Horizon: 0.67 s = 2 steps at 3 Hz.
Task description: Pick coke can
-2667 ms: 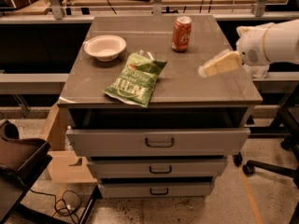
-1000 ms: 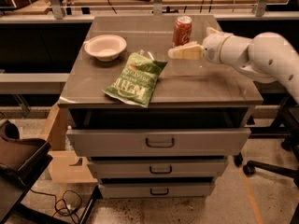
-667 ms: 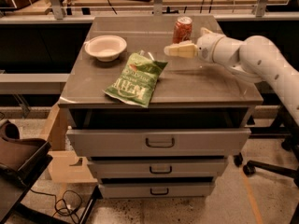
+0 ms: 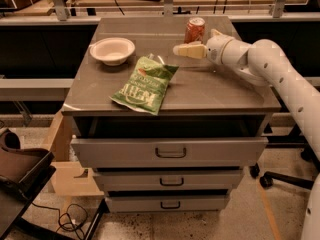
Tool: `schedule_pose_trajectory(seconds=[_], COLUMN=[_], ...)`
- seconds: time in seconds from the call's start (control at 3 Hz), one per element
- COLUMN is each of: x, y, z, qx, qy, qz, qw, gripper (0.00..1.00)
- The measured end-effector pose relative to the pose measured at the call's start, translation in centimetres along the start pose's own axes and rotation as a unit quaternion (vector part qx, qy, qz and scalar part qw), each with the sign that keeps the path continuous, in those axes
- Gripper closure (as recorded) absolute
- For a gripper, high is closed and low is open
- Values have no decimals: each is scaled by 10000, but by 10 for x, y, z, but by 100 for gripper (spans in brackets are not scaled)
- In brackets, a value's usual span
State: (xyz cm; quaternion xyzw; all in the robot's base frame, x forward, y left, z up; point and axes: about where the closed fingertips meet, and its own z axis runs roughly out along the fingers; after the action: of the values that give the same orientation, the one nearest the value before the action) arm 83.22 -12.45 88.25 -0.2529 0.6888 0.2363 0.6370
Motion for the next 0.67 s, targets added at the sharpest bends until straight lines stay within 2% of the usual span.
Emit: schedule_pose_trajectory(seconds=[0.33,0.67], x=[0,-8], y=[-1,-18], z=[1,4], qx=[10,112], qy=[-5,-46], qz=[2,-78], qw=[10000,9999], gripper=[0,0])
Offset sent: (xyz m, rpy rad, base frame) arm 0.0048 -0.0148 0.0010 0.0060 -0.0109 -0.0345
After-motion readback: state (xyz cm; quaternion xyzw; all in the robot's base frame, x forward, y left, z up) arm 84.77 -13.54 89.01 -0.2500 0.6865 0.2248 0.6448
